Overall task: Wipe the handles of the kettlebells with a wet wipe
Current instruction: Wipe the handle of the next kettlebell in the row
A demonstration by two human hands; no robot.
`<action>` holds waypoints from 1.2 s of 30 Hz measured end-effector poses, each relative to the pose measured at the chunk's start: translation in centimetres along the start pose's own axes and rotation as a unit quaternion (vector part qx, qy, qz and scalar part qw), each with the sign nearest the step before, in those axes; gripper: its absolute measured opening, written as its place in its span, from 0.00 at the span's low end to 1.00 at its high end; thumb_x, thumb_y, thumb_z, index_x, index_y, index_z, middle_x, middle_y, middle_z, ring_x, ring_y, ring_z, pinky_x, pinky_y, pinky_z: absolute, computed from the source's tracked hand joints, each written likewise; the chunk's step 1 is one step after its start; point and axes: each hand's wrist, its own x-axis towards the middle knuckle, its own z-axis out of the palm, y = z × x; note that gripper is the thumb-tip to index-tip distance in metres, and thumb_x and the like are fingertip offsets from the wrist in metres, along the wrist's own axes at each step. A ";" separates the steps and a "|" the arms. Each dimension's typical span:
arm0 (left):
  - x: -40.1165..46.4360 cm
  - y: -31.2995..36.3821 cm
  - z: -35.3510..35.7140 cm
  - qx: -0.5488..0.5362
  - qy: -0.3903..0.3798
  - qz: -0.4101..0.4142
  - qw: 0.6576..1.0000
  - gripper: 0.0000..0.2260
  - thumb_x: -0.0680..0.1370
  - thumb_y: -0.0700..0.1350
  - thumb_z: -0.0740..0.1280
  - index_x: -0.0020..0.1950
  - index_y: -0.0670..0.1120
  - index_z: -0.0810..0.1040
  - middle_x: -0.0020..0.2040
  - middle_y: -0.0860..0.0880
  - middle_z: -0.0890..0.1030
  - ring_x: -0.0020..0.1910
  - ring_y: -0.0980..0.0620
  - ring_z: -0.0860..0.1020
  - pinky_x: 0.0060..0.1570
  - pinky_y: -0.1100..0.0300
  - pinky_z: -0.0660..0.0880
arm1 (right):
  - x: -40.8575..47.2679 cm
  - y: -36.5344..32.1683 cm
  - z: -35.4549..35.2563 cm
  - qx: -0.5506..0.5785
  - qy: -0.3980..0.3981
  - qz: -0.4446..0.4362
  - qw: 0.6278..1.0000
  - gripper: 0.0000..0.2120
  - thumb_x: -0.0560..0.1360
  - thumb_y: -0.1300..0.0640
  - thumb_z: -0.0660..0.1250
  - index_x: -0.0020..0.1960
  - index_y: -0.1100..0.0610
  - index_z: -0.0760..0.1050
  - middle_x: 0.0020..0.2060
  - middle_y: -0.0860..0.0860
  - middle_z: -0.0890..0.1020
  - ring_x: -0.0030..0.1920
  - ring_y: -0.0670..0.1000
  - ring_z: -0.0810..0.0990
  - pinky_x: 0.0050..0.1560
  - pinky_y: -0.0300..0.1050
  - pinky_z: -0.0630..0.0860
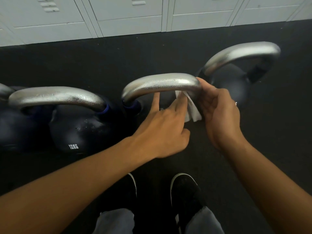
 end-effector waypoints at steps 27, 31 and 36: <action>-0.5 1.2 -2.4 -0.318 0.027 -0.132 0.938 0.21 0.71 0.46 0.56 0.61 0.51 0.77 0.62 0.51 0.80 0.64 0.50 0.79 0.63 0.42 0.77 | -5.9 1.0 1.0 -0.225 0.050 -0.270 0.935 0.12 0.76 0.67 0.61 0.48 0.59 0.84 0.38 0.49 0.84 0.39 0.45 0.82 0.41 0.39 0.77; -1.2 1.1 -2.4 -0.325 0.019 -0.117 0.938 0.32 0.74 0.46 0.56 0.80 0.54 0.67 0.75 0.53 0.73 0.75 0.53 0.71 0.73 0.47 0.70 | -5.3 1.4 0.8 -0.295 0.090 -0.273 0.911 0.17 0.78 0.67 0.61 0.62 0.57 0.83 0.52 0.47 0.85 0.53 0.42 0.83 0.56 0.38 0.78; -1.8 1.0 -2.2 -0.338 0.027 -0.104 0.935 0.32 0.76 0.48 0.57 0.83 0.53 0.61 0.80 0.54 0.67 0.79 0.56 0.65 0.78 0.48 0.65 | -4.7 1.8 0.9 -0.353 0.085 -0.274 0.891 0.22 0.79 0.64 0.62 0.73 0.62 0.75 0.69 0.55 0.77 0.71 0.47 0.75 0.72 0.44 0.71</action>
